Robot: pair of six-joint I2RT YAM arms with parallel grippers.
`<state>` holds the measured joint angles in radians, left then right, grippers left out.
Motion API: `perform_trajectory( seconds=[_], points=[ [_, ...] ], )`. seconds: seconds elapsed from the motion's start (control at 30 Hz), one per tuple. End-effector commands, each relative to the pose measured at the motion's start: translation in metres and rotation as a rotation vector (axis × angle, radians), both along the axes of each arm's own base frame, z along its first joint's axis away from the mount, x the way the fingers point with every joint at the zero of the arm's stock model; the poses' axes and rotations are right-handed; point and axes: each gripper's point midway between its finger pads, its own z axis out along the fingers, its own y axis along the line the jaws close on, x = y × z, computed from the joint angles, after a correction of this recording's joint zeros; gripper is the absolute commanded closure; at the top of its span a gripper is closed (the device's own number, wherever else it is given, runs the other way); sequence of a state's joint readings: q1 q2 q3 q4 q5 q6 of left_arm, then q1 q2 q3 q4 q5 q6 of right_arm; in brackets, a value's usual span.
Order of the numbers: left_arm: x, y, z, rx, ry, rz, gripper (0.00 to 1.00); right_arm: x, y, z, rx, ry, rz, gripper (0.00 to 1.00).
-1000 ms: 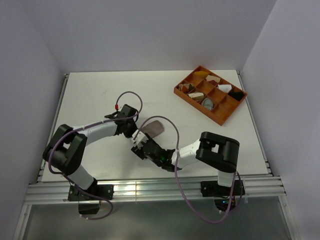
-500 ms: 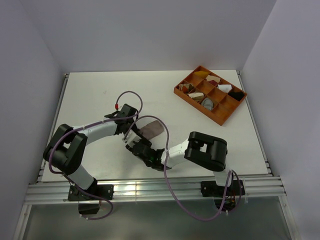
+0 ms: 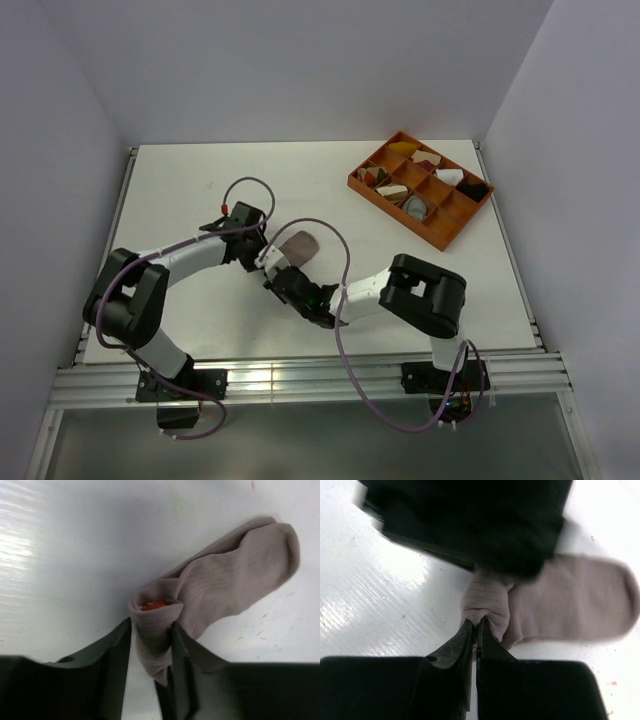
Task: Roll the socks
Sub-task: Roll the sock at the center of the board.
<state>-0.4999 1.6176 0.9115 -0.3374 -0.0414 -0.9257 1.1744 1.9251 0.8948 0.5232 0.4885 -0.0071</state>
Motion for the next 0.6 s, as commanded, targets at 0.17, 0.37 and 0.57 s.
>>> perform_trajectory(
  seconds=[0.17,0.37,0.57],
  points=[
    [0.047,0.021,0.064,-0.127,-0.157,0.058,0.42,-0.017,-0.021,-0.026,0.112,0.364,0.183,1.0],
    [0.036,0.018,0.057,-0.199,-0.176,0.071,0.41,-0.018,-0.018,-0.012,0.207,0.563,0.305,1.0],
    [0.041,0.012,0.046,-0.195,-0.183,0.008,0.46,-0.013,-0.018,-0.003,0.195,0.622,0.359,1.0]
  ],
)
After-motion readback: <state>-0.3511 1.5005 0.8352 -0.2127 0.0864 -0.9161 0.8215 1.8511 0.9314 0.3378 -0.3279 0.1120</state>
